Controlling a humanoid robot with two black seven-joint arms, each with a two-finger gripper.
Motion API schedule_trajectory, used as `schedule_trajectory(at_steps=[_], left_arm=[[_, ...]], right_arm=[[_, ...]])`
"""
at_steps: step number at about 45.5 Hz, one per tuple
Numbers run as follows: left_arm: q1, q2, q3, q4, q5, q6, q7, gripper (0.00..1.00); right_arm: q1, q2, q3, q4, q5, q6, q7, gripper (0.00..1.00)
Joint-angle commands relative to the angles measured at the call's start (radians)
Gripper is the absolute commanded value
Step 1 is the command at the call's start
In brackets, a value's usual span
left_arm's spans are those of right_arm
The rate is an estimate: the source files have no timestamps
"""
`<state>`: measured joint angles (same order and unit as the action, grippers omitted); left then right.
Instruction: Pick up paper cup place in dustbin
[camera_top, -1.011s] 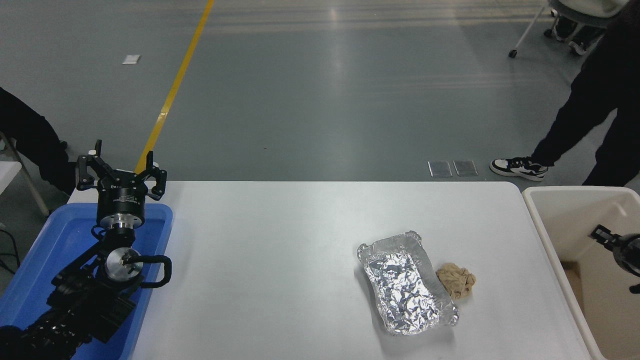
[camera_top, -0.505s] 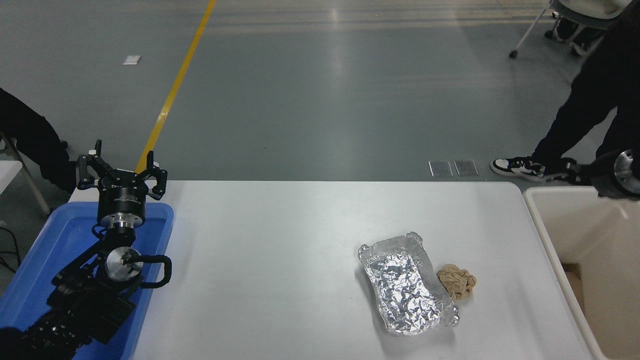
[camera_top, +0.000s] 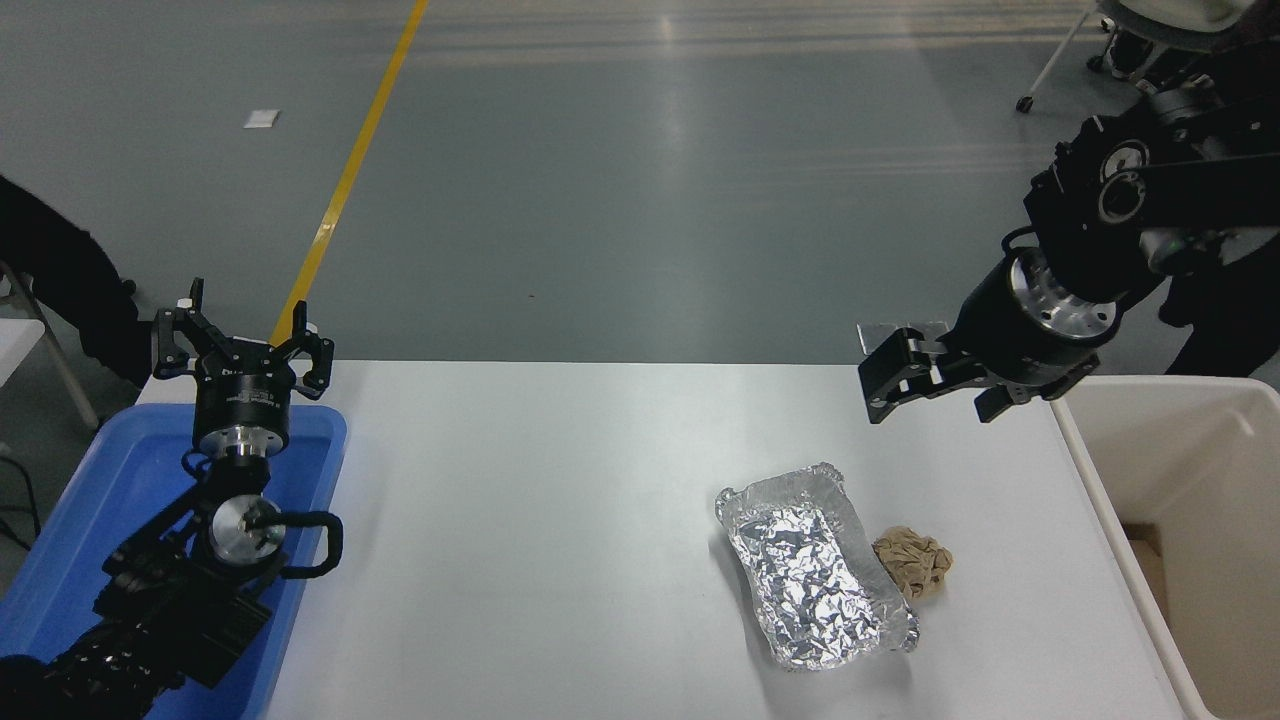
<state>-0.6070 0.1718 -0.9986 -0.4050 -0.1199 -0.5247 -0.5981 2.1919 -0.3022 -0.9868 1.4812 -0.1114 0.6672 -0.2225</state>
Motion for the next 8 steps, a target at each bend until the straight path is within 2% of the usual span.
schedule_trajectory(at_steps=[1,8], left_arm=[[0.000,0.000,0.000,0.000,-0.001,0.000,0.000,0.99],[0.000,0.000,0.000,0.000,-0.001,0.000,0.000,0.99]], right_arm=[[0.060,0.121,-0.032,0.004,0.073,0.018,0.000,1.00],[0.062,0.141,-0.033,0.001,0.090,0.017,0.005,1.00]])
